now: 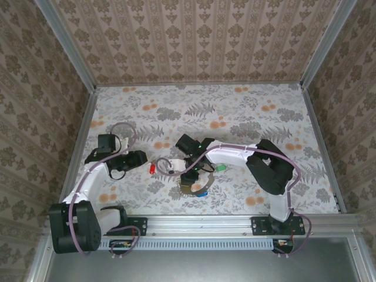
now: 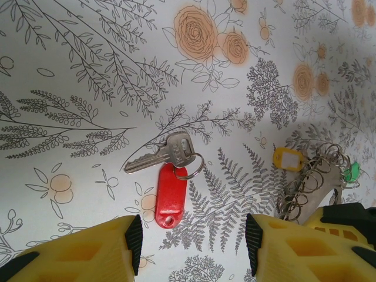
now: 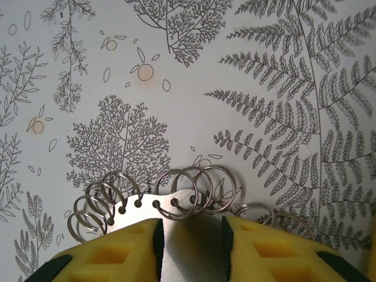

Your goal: Put the keys on the keyring

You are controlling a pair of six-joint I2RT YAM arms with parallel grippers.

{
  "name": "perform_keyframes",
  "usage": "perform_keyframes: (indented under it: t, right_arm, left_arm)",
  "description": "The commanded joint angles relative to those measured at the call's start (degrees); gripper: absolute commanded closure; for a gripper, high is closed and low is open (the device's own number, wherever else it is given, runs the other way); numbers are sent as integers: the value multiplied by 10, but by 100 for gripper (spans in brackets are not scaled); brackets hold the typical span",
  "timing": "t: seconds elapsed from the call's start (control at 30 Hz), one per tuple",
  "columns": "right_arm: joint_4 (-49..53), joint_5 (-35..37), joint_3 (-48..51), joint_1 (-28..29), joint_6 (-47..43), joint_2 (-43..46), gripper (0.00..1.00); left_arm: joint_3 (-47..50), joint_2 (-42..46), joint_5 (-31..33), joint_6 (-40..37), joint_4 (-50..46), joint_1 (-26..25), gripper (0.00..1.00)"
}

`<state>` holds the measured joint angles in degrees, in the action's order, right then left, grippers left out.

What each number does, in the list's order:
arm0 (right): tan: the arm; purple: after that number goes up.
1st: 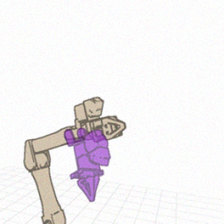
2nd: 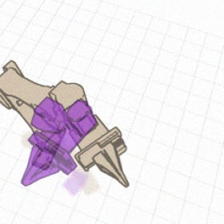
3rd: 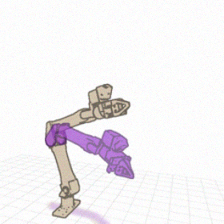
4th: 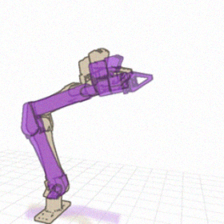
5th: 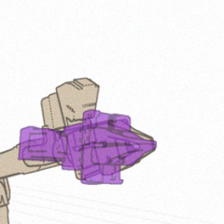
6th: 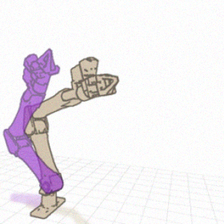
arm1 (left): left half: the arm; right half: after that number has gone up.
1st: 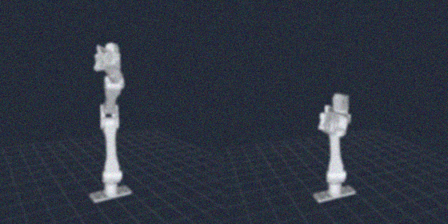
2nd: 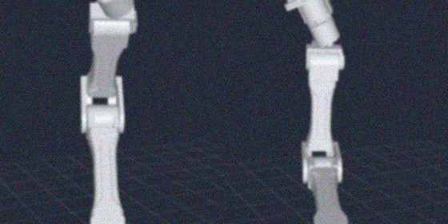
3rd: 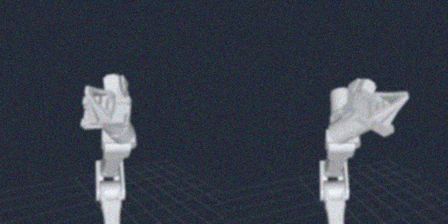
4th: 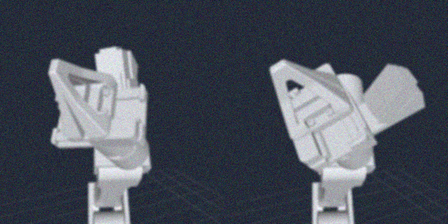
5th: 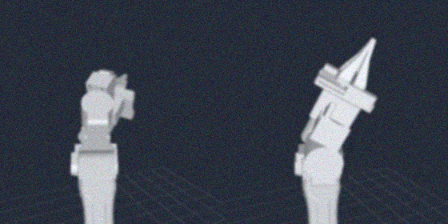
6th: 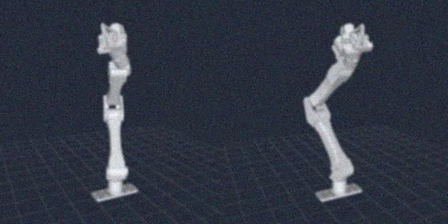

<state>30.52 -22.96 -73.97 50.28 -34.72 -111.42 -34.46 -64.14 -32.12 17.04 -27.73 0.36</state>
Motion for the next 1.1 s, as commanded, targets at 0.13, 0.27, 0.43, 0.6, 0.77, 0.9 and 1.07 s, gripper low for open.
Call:
perform_keyframes:
  t: [0.13, 0.27, 0.43, 0.6, 0.77, 0.9, 1.07]
  right_arm:
    - [88, -31, -55, -3, 59, -46, 70]
    - [117, -26, -70, -3, 64, -62, 71]
    - [139, -33, -78, 0, 62, -70, 71]
    - [134, -22, -82, 3, 83, -71, 74]
    - [109, 7, -81, 10, 130, -64, 75]
    - [104, 6, -82, 14, 144, -62, 78]
    - [93, 28, -77, 24, 165, -56, 94]
  left_arm:
    - [2, -2, 2, 10, 2, -3, 48]
    - [1, -1, 1, 9, 2, -3, 48]
    - [2, -1, 1, 8, 2, -3, 48]
    - [3, -1, 1, 7, 2, -3, 48]
    - [3, -1, 1, 10, 5, -2, 49]
    - [4, -1, 1, 12, 6, -2, 49]
    - [5, -1, 0, 16, 9, -1, 50]
